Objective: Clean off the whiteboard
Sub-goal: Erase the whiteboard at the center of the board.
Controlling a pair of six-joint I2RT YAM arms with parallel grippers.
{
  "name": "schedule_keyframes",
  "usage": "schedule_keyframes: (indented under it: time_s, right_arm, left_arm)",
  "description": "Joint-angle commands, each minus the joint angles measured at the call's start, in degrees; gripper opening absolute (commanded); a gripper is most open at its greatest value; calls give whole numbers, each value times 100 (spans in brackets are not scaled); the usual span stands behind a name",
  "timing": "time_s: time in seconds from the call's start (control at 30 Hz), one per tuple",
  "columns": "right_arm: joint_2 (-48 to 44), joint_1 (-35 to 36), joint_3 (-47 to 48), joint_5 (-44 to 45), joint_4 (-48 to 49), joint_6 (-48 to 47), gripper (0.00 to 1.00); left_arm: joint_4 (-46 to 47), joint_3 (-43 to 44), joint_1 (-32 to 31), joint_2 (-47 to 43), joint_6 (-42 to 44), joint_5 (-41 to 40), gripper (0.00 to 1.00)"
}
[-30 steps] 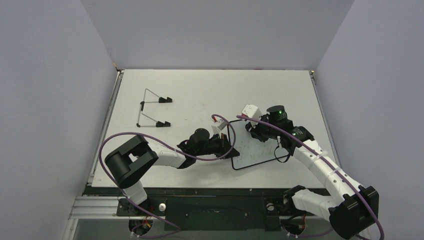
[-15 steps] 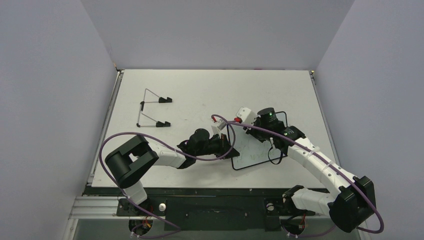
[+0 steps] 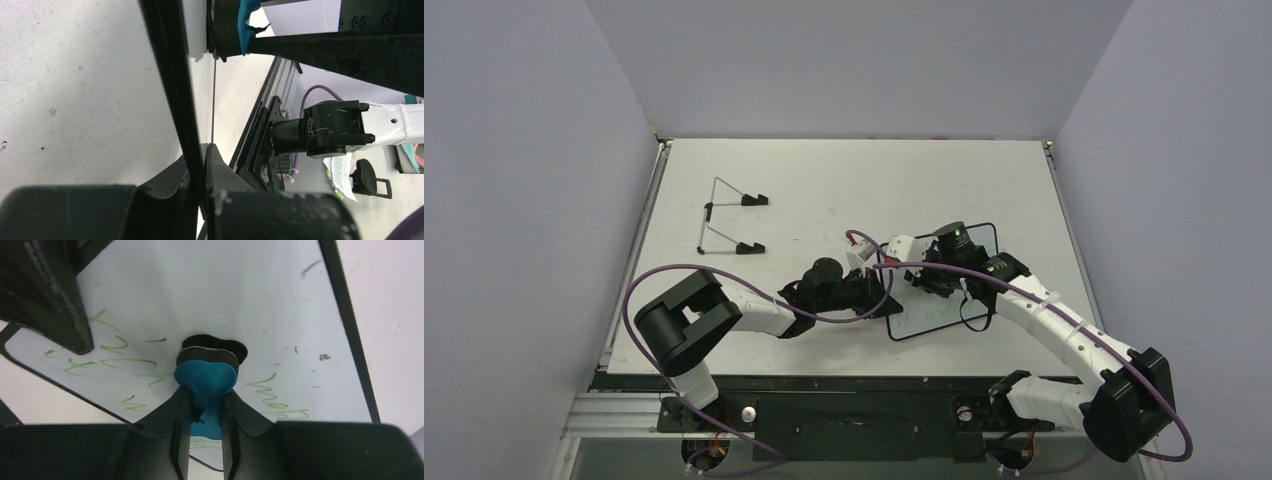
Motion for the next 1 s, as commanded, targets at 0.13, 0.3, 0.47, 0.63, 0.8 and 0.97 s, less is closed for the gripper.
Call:
schedule_keyframes:
  time_s: [0.13, 0.3, 0.47, 0.63, 0.8, 0.97]
  right_arm:
    - [28, -176, -42, 1261, 981, 707, 0]
    - [91, -74, 54, -17, 150, -10, 0]
    - [188, 166, 159, -545, -275, -416, 0]
    - [83, 12, -1, 428, 669, 447, 0]
    - [-64, -330, -106, 692, 1041, 772, 0]
    - [-50, -408, -5, 65, 609, 465, 0]
  left_arm:
    - [312, 32, -73, 50, 257, 160, 0]
    - [344, 12, -73, 58, 239, 161, 0]
    - [392, -5, -73, 40, 225, 152, 0]
    - [466, -62, -74, 34, 212, 126, 0]
    - [559, -80, -73, 66, 186, 153, 0]
    - [575, -114, -77, 28, 193, 127, 0]
